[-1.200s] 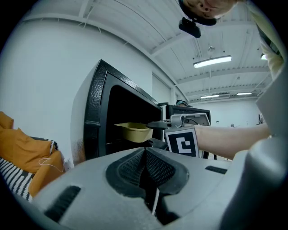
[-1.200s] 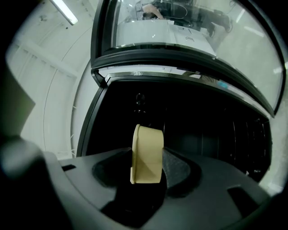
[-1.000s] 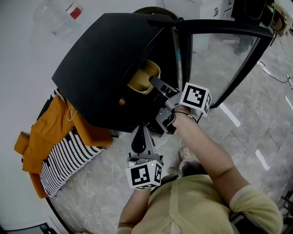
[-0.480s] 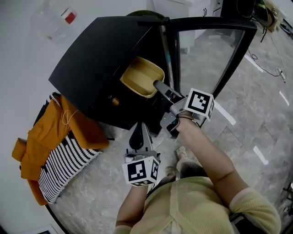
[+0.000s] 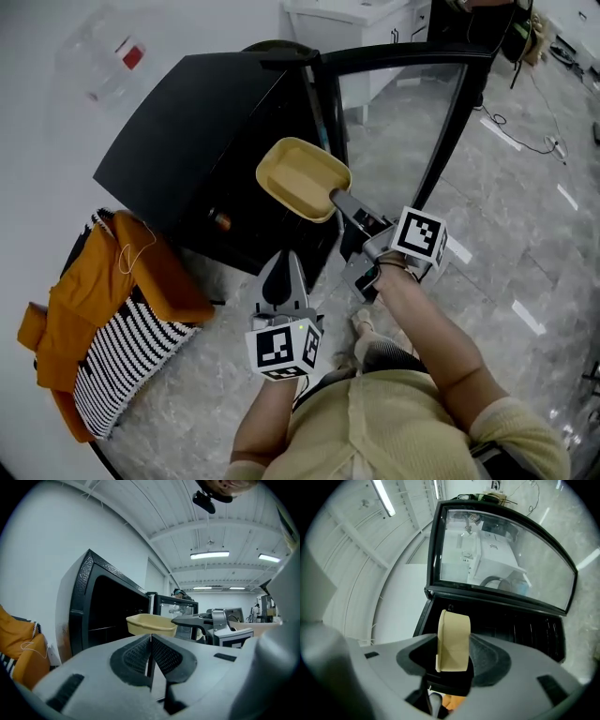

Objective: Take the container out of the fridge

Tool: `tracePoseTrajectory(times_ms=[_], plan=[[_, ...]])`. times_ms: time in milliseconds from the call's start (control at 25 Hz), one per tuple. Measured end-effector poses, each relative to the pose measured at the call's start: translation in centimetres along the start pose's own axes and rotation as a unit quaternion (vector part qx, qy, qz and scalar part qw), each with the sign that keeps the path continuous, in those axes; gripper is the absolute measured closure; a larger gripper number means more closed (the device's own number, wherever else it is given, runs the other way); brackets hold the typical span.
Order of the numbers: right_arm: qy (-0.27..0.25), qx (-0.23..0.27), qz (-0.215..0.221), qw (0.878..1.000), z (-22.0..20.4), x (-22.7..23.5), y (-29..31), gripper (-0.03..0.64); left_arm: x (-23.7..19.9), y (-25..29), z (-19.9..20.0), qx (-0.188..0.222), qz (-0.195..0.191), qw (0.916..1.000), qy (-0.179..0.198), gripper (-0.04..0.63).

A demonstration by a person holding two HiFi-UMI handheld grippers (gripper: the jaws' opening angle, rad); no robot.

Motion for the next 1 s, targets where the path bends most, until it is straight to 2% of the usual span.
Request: tracePoseTrajectory(times_ms=[360,1000], plan=[[-0.005,0.021,-0.004,1.0,-0.3,0.1,-4.3,0.394,0.1,-0.1,0.0,0.001,-0.029,0.9995,-0.015,0.569],[-0.031,0.027,0.001,0.999,-2.9,0.4,-10.1,0.394,-0.2,-1.8,-1.0,-0.01,-0.047,0.9978,-0.045,0.569]])
Point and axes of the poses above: the fingertips, and each gripper's own axes: y forward along the fingers, x to its right, z out of its top, the point moved 10 cm from there along -y, backward along the fingers, and after that the axes turned 10 degrees about y, right-handed, at the moved point
